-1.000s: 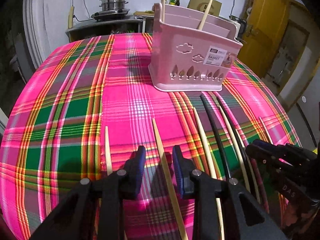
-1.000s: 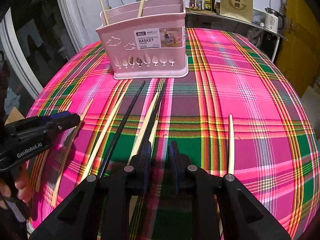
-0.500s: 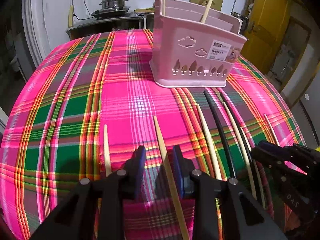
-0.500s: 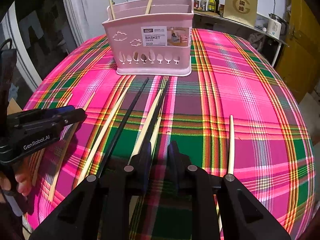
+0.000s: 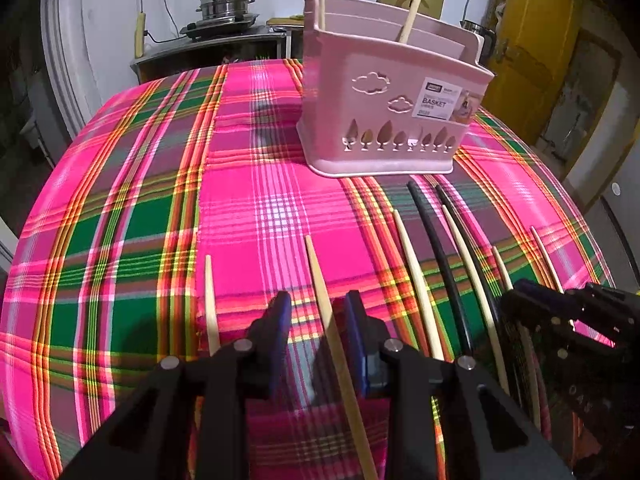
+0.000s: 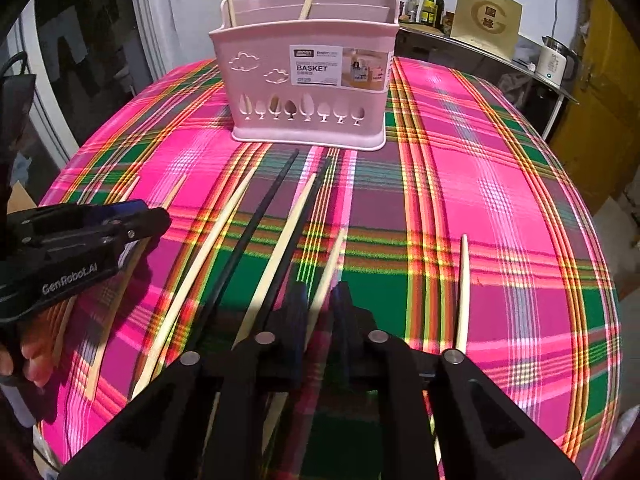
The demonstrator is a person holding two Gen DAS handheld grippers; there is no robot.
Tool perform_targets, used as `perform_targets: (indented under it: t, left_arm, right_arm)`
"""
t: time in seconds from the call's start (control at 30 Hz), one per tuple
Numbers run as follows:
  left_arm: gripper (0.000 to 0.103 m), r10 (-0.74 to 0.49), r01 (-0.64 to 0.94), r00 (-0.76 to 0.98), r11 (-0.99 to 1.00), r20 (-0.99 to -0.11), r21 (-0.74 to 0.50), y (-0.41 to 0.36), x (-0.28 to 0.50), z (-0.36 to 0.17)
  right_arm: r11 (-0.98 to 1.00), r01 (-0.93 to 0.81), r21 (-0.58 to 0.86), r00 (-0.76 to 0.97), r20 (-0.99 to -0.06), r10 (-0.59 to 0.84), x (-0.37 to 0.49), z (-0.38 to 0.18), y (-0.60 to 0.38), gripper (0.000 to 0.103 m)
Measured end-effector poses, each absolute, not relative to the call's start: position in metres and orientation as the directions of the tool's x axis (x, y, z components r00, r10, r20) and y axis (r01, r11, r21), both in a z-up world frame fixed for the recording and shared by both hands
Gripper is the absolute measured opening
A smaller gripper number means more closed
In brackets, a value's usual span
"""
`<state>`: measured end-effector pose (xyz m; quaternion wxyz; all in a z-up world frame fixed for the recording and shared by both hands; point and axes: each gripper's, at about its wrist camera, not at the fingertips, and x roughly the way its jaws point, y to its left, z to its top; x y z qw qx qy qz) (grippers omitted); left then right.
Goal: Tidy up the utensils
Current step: 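Move both open tools back down to the chopsticks on the cloth, then close the left tool on a bamboo chopstick while the right tool grasps another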
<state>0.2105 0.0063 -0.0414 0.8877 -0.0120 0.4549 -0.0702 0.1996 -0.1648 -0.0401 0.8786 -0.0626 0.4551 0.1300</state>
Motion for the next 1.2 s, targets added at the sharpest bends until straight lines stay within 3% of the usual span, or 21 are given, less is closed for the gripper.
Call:
perform_targets:
  t: [0.3, 0.53, 0.83, 1.2]
  left_arm:
    - [0.028, -0.109, 0.150, 0.563, 0.988, -0.819, -0.029, -0.004, 0.220, -0.042]
    - [0.008, -0.137, 0.149, 0.533, 0.987, -0.835, -0.067, 0.000, 0.232, -0.040]
    - [0.006, -0.214, 0.175, 0.544, 0.975, -0.811, -0.140, 0.006, 0.229, -0.024]
    - [0.006, -0.257, 0.223, 0.657, 0.964, -0.709, -0.143, 0.009, 0.202, 0.047]
  right_arm:
    - [0.960, -0.281, 0.000, 0.527, -0.836, 0.154, 0.221, -0.039, -0.161, 0.010]
    - [0.956, -0.291, 0.021, 0.517, -0.838, 0.176, 0.225, -0.039, -0.162, 0.005]
    - [0.951, -0.294, 0.095, 0.536, -0.807, 0.247, 0.229, -0.023, -0.178, 0.006]
    - [0.941, -0.308, 0.138, 0.636, -0.706, 0.311, 0.214, 0.034, -0.195, 0.006]
